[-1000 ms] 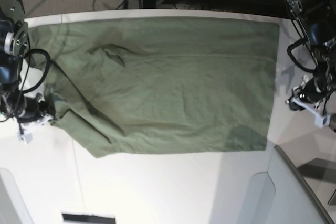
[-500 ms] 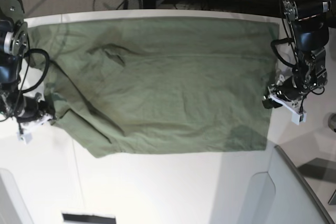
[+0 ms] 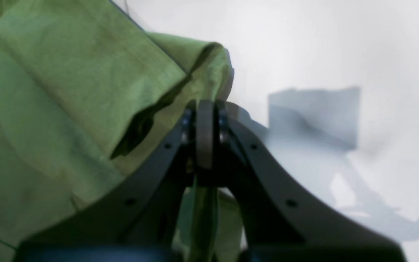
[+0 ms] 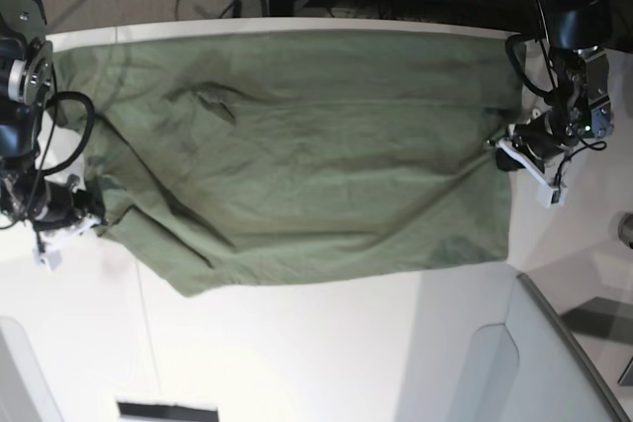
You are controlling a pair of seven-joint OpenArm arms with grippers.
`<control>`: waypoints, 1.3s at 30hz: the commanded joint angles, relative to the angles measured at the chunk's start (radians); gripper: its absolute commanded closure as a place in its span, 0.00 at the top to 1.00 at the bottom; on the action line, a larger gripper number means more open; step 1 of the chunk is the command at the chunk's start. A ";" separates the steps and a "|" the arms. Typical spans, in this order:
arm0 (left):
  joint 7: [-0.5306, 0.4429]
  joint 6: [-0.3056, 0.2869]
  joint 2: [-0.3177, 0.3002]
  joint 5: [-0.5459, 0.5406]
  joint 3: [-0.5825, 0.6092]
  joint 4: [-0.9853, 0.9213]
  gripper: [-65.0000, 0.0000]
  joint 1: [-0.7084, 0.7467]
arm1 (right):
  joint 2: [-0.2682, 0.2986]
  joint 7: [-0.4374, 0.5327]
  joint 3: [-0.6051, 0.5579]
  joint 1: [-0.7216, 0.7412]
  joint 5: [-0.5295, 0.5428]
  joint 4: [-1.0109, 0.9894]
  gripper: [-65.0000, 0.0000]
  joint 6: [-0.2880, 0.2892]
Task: Layout the t-shirt on the table in an organized manner, then fold the t-shirt properly
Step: 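Grasp the opposite shirt side edge with the left gripper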
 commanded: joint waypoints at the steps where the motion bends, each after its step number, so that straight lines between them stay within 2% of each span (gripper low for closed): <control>1: 0.005 -0.003 -0.010 -0.004 -0.003 0.069 0.00 0.001 | 0.017 0.014 0.001 0.028 0.008 0.016 0.00 0.007; 8: 0.146 -0.003 0.045 -0.003 -0.003 0.412 0.00 0.107 | 0.017 0.014 0.001 0.028 0.008 0.016 0.00 0.007; 13: 0.234 -0.002 0.083 0.005 -0.003 0.558 0.00 0.180 | 0.017 0.014 0.001 0.028 0.008 0.016 0.00 0.007; 18: 0.241 0.055 0.094 0.005 -0.003 0.647 0.00 0.274 | 0.017 0.014 0.001 0.028 0.008 0.016 0.00 0.007; 27: 0.243 0.055 0.065 0.005 -0.004 0.662 0.00 0.323 | 0.017 0.014 0.001 0.028 0.008 0.016 0.00 0.007; 30: 0.244 0.057 0.070 0.006 -0.073 0.684 0.42 0.331 | 0.017 0.014 0.001 0.028 0.008 0.016 0.00 0.007; 32: 0.244 0.057 0.070 0.006 -0.116 0.688 0.61 0.343 | 0.017 0.014 0.001 0.028 0.008 0.016 0.00 0.007; 33: 0.244 0.057 0.066 0.003 -0.138 0.687 0.66 0.346 | 0.017 0.014 0.001 0.028 0.008 0.016 0.00 0.007; 36: 0.244 0.057 0.065 0.005 -0.195 0.658 0.66 0.323 | 0.017 0.014 0.001 0.028 0.008 0.016 0.00 0.007; 39: 0.240 0.057 0.063 0.005 -0.230 0.561 0.66 0.233 | 0.017 0.014 0.001 0.028 0.008 0.016 0.00 0.007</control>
